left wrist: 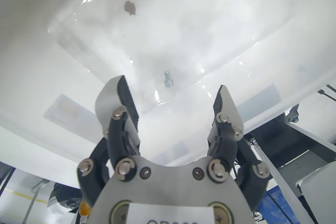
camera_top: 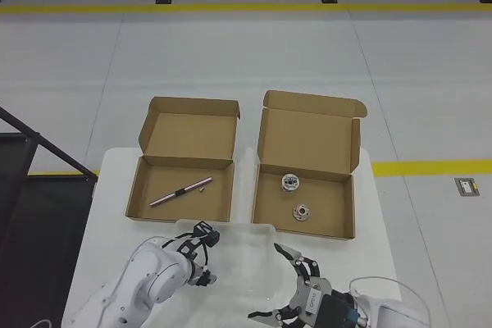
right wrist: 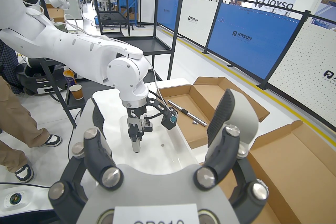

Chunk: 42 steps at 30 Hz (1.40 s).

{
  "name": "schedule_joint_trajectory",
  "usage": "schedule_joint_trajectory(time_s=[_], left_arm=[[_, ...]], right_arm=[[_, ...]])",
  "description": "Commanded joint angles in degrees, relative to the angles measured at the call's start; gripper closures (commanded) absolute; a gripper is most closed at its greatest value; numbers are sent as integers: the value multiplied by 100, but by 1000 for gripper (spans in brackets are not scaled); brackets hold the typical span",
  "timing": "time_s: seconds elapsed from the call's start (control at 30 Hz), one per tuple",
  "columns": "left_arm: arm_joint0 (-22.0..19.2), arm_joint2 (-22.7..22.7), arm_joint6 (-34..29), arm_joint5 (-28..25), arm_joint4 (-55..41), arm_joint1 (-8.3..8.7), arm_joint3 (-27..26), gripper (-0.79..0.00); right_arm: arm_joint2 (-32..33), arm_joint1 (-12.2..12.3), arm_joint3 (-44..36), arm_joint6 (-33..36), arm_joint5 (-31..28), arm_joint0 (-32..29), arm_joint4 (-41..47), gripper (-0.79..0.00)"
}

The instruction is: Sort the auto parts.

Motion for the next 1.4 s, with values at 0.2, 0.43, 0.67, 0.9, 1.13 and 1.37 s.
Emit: schedule_joint_trajectory(time_s=[0.2,0.43,0.67,0.9,1.13,1.37], left_arm=[[-196,256,-98,253,173,-137,317,-551],[-365,450,-177,292,152,-265,573,-354],[-465,564,-380,282,142,-356,757,-357],[-553,643,-463,239,111,-441,966,-320],[-616,683,-517,231,122,-512,1128,-302],[-621,668,-545,230,166,-555,1187,-225]], right_arm=[[0,0,0,0,0,0,0,-785],[0,0,0,0,0,0,0,-785],[0,0,0,0,0,0,0,-785],[0,0,0,0,0,0,0,-785],[0,0,0,0,0,0,0,-785],[0,0,0,0,0,0,0,-785]])
